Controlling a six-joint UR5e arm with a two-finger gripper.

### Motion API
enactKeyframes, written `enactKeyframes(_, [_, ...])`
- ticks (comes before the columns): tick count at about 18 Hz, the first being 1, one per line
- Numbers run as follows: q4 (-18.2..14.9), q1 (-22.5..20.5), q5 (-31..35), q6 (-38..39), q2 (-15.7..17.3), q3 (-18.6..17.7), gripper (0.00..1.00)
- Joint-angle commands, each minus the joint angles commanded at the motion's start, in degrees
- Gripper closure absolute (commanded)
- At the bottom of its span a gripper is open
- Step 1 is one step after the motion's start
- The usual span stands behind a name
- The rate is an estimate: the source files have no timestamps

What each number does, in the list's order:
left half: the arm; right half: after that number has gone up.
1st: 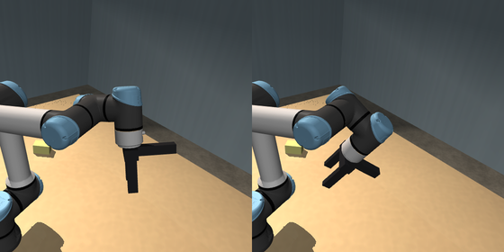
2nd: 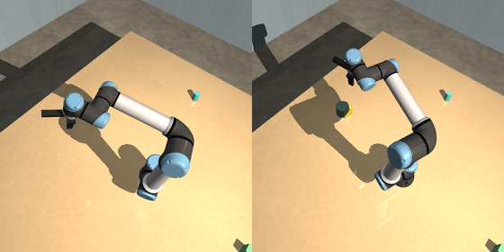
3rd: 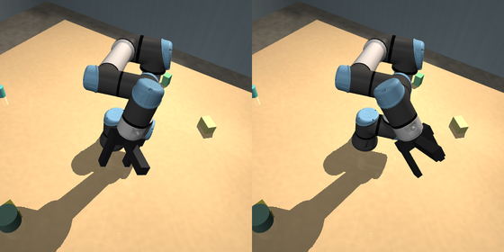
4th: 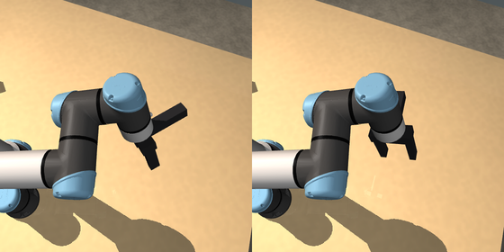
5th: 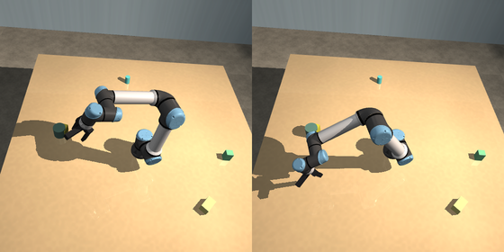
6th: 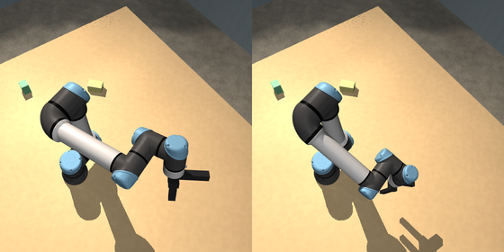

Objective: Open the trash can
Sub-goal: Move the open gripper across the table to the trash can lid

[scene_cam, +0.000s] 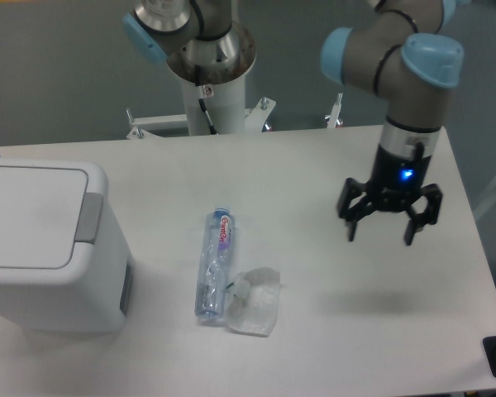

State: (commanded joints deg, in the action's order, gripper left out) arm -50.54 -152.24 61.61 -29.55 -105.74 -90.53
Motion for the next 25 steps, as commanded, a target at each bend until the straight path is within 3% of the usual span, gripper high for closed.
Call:
enactKeyframes(5, [-0.7,4.5,-0.3,5.5,6.7,-3.3,0.0])
enactKeyframes(8, [-0.5,7.0,-0.2,8.2,7.8,-3.8,0.0])
enactKeyframes(19, [0.0,19.0,0.4,14.4,9.1,-3.0,0.0])
enactKeyframes(25, [0.1,21.8,0.5,14.6,9.1,-4.4,0.0])
